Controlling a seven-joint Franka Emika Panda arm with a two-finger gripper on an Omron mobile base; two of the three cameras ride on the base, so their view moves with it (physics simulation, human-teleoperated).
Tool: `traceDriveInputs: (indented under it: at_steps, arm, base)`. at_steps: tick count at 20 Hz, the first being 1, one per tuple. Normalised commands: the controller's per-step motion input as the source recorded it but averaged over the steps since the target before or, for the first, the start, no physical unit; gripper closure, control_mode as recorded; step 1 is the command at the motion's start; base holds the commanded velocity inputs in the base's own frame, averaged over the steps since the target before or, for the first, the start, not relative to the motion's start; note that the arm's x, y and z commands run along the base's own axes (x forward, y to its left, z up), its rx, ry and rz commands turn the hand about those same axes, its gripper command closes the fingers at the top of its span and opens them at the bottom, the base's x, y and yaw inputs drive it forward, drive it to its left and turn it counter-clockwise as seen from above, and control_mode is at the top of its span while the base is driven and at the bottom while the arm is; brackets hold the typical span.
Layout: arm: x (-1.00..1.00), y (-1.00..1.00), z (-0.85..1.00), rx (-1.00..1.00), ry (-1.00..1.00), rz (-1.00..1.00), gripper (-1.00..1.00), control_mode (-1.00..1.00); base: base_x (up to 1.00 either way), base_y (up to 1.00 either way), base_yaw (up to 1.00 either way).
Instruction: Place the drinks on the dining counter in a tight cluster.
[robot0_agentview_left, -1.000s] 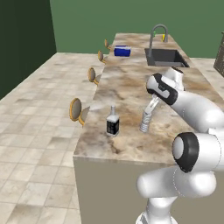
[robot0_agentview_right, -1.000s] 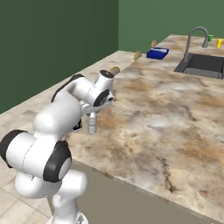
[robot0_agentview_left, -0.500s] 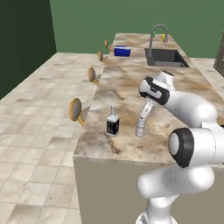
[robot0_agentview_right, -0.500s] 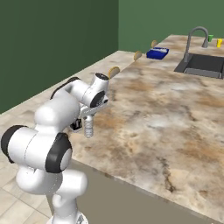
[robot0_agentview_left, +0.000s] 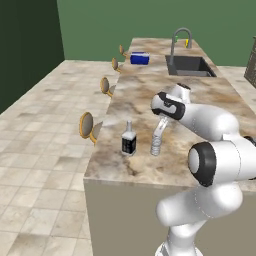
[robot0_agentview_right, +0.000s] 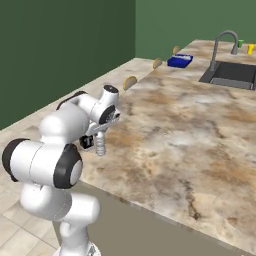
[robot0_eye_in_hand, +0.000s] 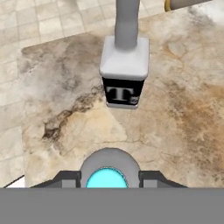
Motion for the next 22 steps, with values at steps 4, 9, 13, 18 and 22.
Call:
traceDriveInputs:
  at_steps: [4, 9, 13, 18, 22]
  arm:
    - [0.28, 0.0, -0.18, 0.0, 0.0, -0.06, 1.0, -1.0]
    - [0.44, 0.08, -0.1, 0.0, 0.0, -0.05, 1.0, -1.0]
    - [0.49, 0.03, -0.06, 0.0, 0.0, -0.01, 1.0, -1.0]
    - [0.28, 0.0, -0.11, 0.0, 0.0, 0.0, 1.0, -1.0]
    - [0.08, 0.01, -0.18, 0.0, 0.0, 0.0, 1.0, -1.0]
  base:
    - [0.0, 0.0, 0.0]
    - [0.0, 0.0, 0.0]
    - [0.0, 0.0, 0.0]
    - [0.0, 0.0, 0.0]
    - [0.0, 0.0, 0.0]
